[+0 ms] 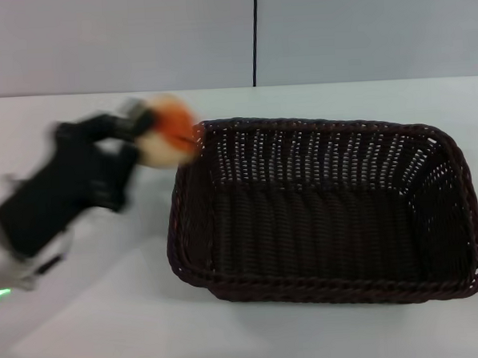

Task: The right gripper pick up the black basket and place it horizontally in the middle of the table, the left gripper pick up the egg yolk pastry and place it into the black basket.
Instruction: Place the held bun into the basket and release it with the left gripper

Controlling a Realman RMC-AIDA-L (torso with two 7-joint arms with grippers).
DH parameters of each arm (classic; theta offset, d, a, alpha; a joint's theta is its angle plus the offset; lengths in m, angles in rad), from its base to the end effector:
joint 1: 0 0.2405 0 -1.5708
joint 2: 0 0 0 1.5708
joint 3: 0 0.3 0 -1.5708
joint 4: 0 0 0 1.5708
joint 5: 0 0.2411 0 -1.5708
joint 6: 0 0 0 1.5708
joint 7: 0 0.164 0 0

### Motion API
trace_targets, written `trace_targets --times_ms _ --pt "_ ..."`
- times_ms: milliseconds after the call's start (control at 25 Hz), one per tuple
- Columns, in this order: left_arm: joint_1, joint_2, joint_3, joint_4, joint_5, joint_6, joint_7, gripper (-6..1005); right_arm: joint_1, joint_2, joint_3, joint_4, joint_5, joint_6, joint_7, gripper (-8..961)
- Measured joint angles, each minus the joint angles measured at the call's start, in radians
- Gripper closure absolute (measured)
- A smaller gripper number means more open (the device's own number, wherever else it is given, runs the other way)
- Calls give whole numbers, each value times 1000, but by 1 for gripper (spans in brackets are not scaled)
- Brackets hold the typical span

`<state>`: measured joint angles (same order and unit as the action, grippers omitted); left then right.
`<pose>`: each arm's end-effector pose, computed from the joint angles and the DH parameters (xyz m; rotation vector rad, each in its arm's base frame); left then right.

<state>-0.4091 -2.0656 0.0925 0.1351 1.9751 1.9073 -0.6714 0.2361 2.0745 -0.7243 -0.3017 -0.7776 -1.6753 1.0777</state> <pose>-0.3224 0.2907 -0.0362 -2.1360 -0.2838 -1.3826 0.3874 0.3023 0.0592 -1.4504 0.6385 1.4935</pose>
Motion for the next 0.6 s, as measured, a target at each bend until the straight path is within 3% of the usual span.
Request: trace_targets --times_ms 120,200,520,600 --pt "-86 -7 147 -90 12 -65 20 949 9 0 6 16 0 0 -18 115" --pt "-106 -7 162 -144 6 -124 40 936 14 0 7 30 0 0 -39 115" --pt "-60 0 113 -134 -1 -184 66 816 12 2 8 46 0 -9 -48 115" --pt "-3 1 18 -94 -2 -205 72 709 8 2 10 49 0 -10 -79 115"
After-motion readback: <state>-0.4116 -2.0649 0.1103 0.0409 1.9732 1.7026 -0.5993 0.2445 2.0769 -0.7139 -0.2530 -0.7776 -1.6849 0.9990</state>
